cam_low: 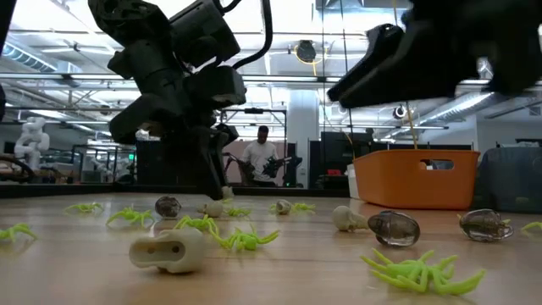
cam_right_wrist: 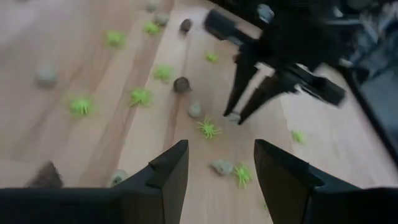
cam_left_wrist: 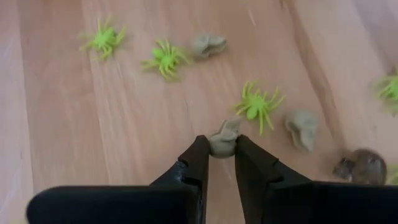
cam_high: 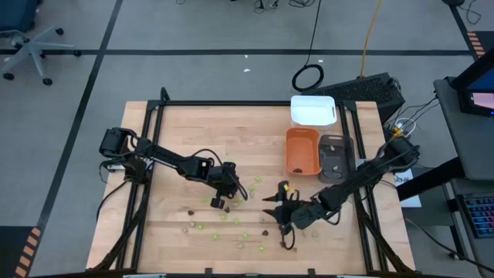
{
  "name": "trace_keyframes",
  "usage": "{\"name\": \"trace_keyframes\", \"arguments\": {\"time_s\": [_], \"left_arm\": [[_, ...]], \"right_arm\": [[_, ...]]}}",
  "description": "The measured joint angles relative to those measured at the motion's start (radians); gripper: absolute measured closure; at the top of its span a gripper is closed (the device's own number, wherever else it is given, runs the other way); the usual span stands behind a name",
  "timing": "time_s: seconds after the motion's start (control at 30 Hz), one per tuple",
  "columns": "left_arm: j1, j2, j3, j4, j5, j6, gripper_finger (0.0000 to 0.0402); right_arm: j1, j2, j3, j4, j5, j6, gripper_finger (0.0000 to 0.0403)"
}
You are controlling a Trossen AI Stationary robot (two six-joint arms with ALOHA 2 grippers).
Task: Sort Halloween decoration
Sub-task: Put the white skull toy into the black bin
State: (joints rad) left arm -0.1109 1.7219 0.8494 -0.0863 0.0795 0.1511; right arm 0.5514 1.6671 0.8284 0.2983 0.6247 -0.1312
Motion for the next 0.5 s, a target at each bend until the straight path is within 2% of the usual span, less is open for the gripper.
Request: {"name": "trace_keyframes", "arguments": {"time_s": [0.23, 0.43, 0.5], "left_arm": [[0.000, -0.001, 0.001, 0.048, 0.037, -0.038, 0.0347], [-0.001, -0.001, 0.001, 0.095, 0.080, -0.100, 0.0347], [-0.002, -0.001, 0.001, 0.122, 0.086, -0.126, 0.0347]], "right_arm": [[-0.020, 0.164, 0.000, 0.223, 0.004, -0.292, 0.0236], [-0.064, 0.233, 0.000, 0.378, -0.001, -0.448, 0.0236], [-0.084, 0.246, 0.001, 0.409, -0.034, -0.478, 0.0236]]}}
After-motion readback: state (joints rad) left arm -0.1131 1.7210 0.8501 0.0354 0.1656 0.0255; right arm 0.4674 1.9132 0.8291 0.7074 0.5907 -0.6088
